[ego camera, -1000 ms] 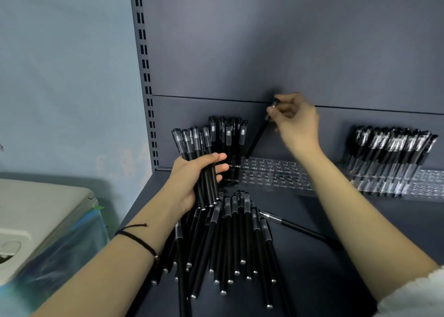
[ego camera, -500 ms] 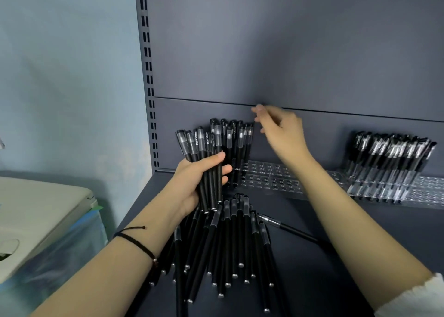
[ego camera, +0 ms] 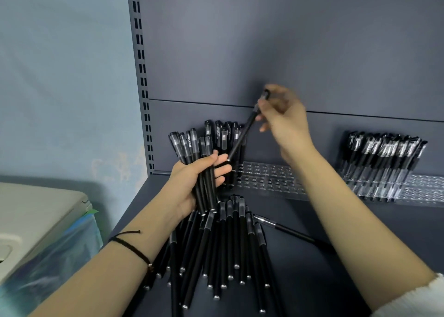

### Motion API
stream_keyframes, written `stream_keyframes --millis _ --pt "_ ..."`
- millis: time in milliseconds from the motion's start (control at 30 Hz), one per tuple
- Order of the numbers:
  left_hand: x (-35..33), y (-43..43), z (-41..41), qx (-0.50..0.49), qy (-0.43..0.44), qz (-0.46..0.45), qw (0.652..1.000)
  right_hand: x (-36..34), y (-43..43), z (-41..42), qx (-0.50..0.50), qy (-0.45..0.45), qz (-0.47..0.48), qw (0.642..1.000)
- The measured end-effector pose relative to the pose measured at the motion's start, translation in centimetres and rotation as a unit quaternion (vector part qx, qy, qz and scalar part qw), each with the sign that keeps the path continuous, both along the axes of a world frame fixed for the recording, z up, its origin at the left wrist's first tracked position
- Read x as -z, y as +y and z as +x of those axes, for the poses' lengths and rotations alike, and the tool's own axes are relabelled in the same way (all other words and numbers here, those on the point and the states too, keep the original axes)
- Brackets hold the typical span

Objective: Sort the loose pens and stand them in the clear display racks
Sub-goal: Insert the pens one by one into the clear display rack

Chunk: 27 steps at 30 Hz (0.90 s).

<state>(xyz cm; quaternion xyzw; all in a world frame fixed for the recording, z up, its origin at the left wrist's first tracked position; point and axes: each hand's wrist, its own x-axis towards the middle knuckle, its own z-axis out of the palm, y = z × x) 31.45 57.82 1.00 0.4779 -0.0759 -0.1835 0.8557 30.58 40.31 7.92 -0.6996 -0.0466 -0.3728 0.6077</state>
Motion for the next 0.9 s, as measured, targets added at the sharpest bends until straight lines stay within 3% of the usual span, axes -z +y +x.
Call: stream_keyframes --millis 133,400,600,733,800,900 --pt "0.5 -0.1 0.5 -0.008 -0.020 0.034 0.999 0.4 -1.6 0.3 0.128 -0.059 -0.126 0.982" --pt "0.6 -0.1 0.6 0.006 -0.003 0.029 1.000 2.1 -1.1 1.3 0.124 -0.015 -0.184 0.975" --pt "0.5 -0.1 0.5 -0.003 -0.003 0.033 0.999 3.3 -1.2 1.7 0.087 0.122 -0.320 0.936" --pt "0.3 0.0 0.3 0.002 -0.014 0.046 0.999 2.3 -0.5 1.0 0.150 0.054 -0.288 0.944" --pt "0.3 -0.1 0.1 0.010 -0.028 0.049 0.998 1.4 0.0 0.4 0.098 0.057 -0.262 0.958" --pt "0.3 -0.2 -0.1 0.018 -0.046 0.049 0.998 1.0 1.1 -0.1 -0.033 0.143 -0.272 0.951"
